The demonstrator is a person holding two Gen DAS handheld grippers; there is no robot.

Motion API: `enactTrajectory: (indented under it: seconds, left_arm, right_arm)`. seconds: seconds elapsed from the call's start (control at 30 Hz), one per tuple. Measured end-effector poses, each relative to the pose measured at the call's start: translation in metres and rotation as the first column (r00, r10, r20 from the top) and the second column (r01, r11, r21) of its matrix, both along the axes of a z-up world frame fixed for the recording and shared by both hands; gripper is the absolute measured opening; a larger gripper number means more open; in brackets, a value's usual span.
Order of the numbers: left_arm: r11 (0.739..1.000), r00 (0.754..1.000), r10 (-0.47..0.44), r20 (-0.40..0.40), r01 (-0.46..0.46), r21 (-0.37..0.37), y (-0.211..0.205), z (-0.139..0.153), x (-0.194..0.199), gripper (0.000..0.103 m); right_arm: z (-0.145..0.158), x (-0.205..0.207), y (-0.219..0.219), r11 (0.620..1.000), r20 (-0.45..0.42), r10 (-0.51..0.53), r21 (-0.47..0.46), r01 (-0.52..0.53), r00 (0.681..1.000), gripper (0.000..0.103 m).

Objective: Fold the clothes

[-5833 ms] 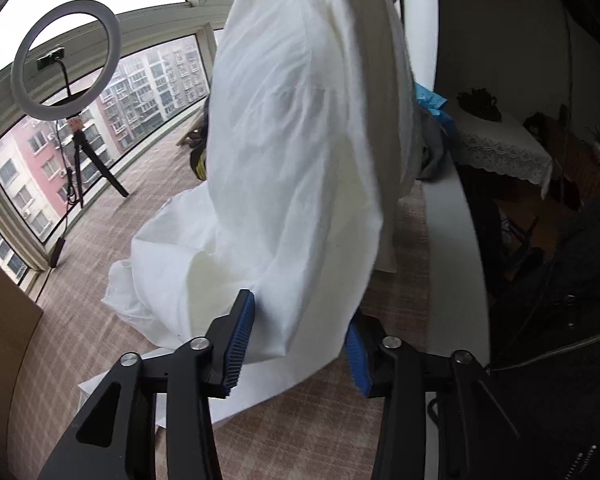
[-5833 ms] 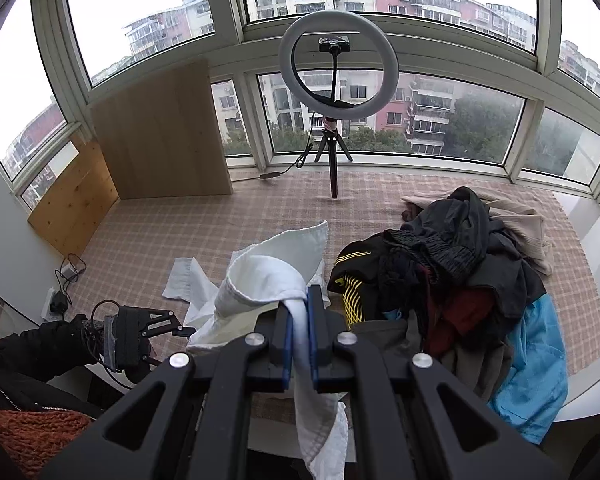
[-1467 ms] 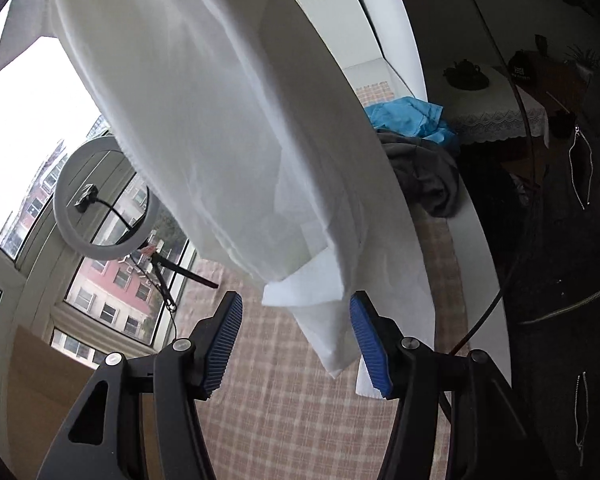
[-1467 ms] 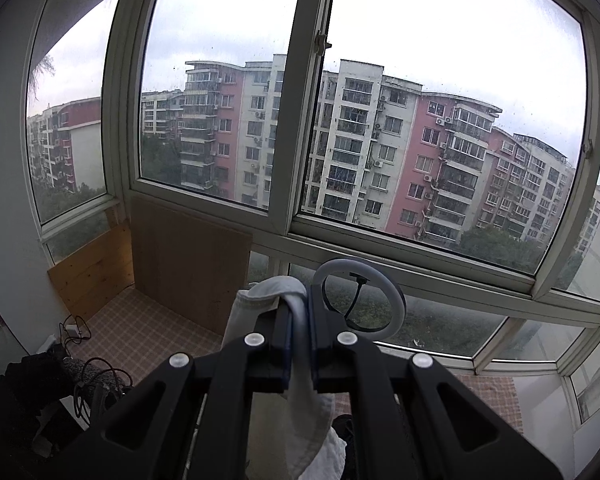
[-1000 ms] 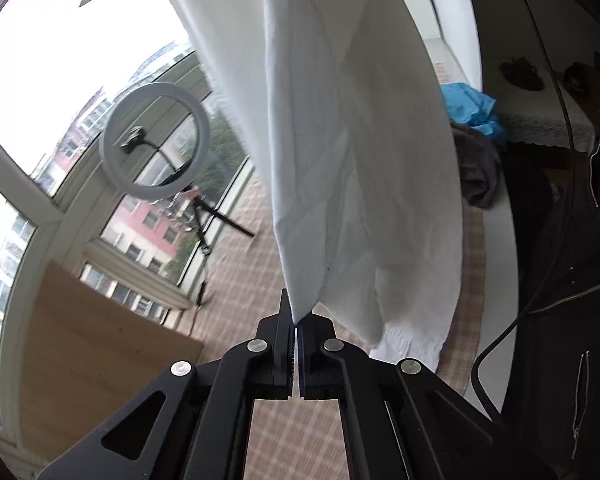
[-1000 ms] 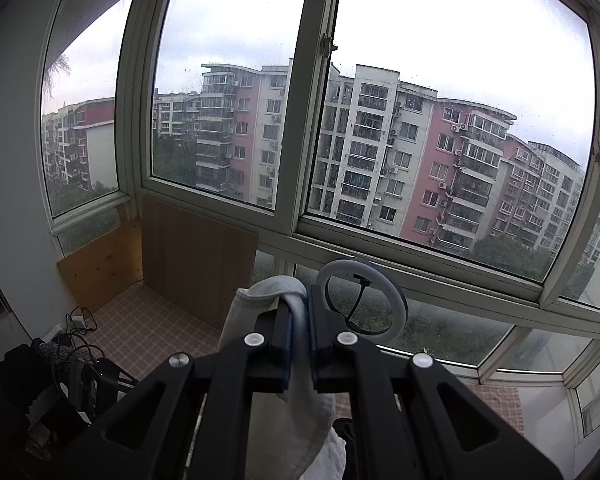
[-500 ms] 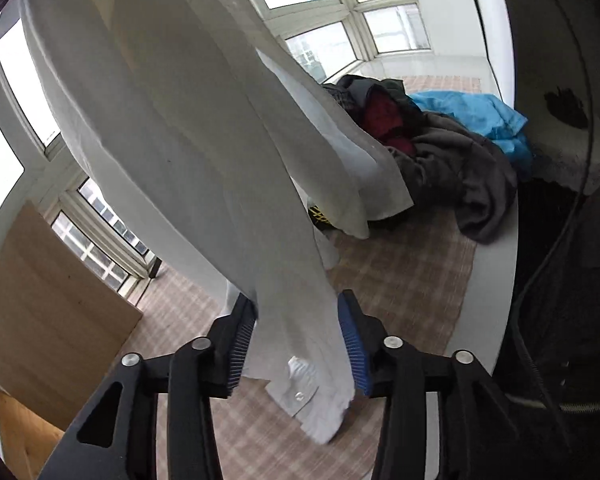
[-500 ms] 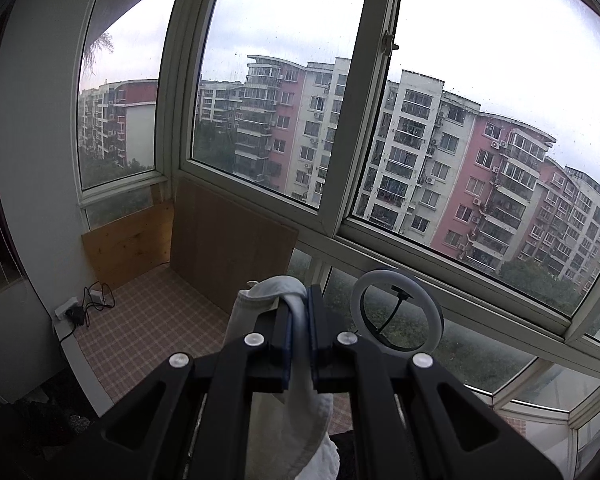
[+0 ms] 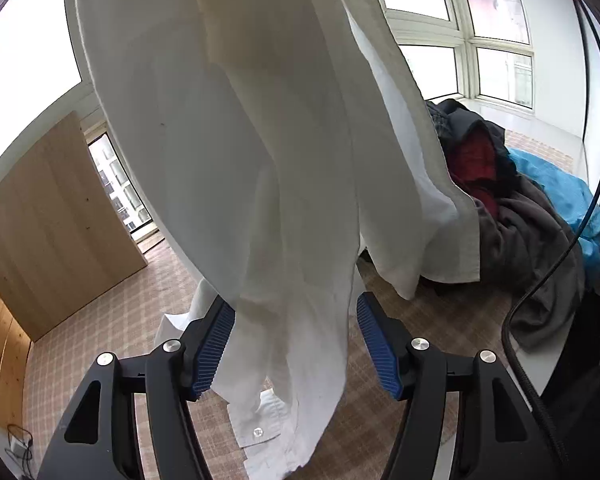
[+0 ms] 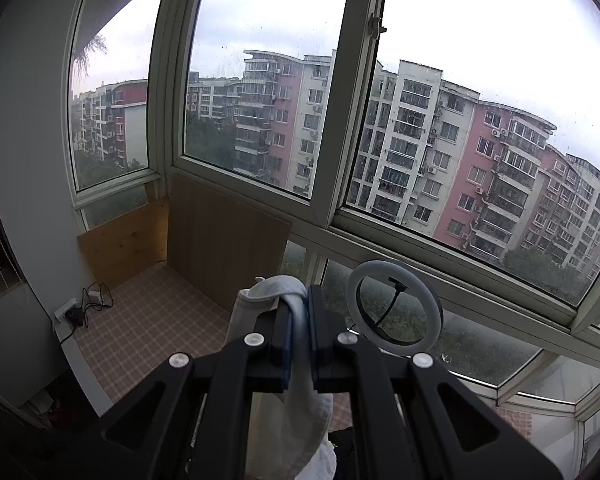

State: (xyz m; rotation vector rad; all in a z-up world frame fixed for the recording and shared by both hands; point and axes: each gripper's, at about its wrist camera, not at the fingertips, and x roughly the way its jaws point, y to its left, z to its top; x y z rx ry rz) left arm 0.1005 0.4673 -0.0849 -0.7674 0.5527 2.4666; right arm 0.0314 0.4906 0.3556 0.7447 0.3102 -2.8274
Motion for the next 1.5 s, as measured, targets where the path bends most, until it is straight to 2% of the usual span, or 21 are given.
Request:
enactTrajectory:
  seconds: [0.1, 0.13, 0.17, 0.2, 0.23, 0.3, 0.5, 0.6, 0.7, 0.83, 1.0, 1.13, 1.3, 1.33, 1.4, 1.5]
  left_arm:
    - [0.999, 0.998, 0.022, -0.061, -0.025, -0.043, 0.008, -0.009, 0.001, 0.062]
    - [0.998, 0.997, 0.026, -0.076, -0.031, -0.056, 0.009, -0.011, 0.000, 0.058]
    - [0.998, 0.996, 0.028, -0.080, -0.033, -0.059, 0.006, -0.011, -0.001, 0.038]
    - [0.999, 0.998, 0.028, -0.064, -0.031, -0.045, 0.000, -0.009, -0.005, 0.025]
    - [1.000, 0.999, 0.027, -0.022, -0.027, -0.011, -0.009, -0.007, -0.010, 0.000]
    - [0.997, 0.998, 0.040, 0.048, -0.043, 0.065, -0.032, 0.002, -0.023, 0.000]
    - [0.988, 0.995, 0.088, 0.037, -0.092, 0.127, -0.096, 0.030, -0.024, 0.000]
    - [0.978, 0.988, 0.156, 0.004, -0.155, 0.139, -0.145, 0.062, -0.029, 0.000]
    - [0.966, 0.971, 0.225, -0.077, -0.211, 0.151, -0.196, 0.105, -0.028, 0.000]
    - [0.974, 0.973, 0.199, -0.116, -0.183, 0.133, -0.231, 0.126, -0.014, 0.000]
    - [0.993, 0.999, 0.045, 0.006, -0.046, 0.107, -0.215, 0.083, -0.012, 0.000]
    - [0.996, 0.992, -0.080, 0.100, 0.075, 0.052, -0.184, 0.050, -0.018, 0.001]
    - [0.974, 0.962, -0.222, 0.162, 0.227, -0.014, -0.149, 0.034, -0.042, 0.007]
    - [0.965, 0.952, -0.251, 0.174, 0.260, -0.030, -0.141, 0.033, -0.048, 0.012]
    - [0.937, 0.921, -0.330, 0.208, 0.346, -0.045, -0.124, 0.030, -0.059, 0.017]
    - [0.884, 0.877, -0.413, 0.247, 0.451, -0.121, -0.098, 0.022, -0.071, 0.026]
  right_arm:
    - [0.001, 0.000, 0.008, 1.000, 0.000, -0.021, -0.004, 0.021, 1.000, 0.007]
    - [0.002, 0.000, 0.010, 1.000, 0.000, -0.027, -0.006, 0.027, 1.000, 0.007]
    - [0.002, 0.000, 0.013, 0.999, 0.001, -0.034, -0.009, 0.034, 0.999, 0.007]
    - [0.002, 0.001, 0.016, 0.999, 0.002, -0.040, -0.013, 0.040, 0.999, 0.007]
    - [0.003, 0.002, 0.019, 0.999, 0.000, -0.047, -0.016, 0.047, 0.999, 0.007]
    - [0.004, 0.004, 0.025, 0.998, -0.007, -0.064, -0.019, 0.064, 0.998, 0.007]
    - [0.011, 0.010, 0.039, 0.994, -0.034, -0.110, -0.030, 0.109, 0.993, 0.007]
    - [0.016, 0.013, 0.045, 0.992, -0.049, -0.120, -0.044, 0.118, 0.992, 0.006]
    - [0.020, 0.017, 0.050, 0.991, -0.064, -0.122, -0.061, 0.119, 0.990, 0.007]
    - [0.021, 0.023, 0.046, 0.991, -0.078, -0.108, -0.088, 0.101, 0.991, 0.007]
    - [0.007, 0.038, 0.032, 0.995, -0.059, -0.083, -0.068, 0.079, 0.995, 0.007]
    - [-0.017, 0.059, 0.032, 0.994, -0.013, -0.112, -0.020, 0.112, 0.994, 0.007]
    - [-0.048, 0.095, 0.045, 0.987, 0.032, -0.160, -0.009, 0.160, 0.987, 0.007]
    - [-0.053, 0.104, 0.048, 0.985, 0.040, -0.174, -0.015, 0.174, 0.984, 0.007]
    - [-0.063, 0.120, 0.056, 0.980, 0.059, -0.199, -0.020, 0.200, 0.978, 0.007]
    - [-0.077, 0.145, 0.069, 0.965, 0.081, -0.259, -0.024, 0.262, 0.962, 0.007]
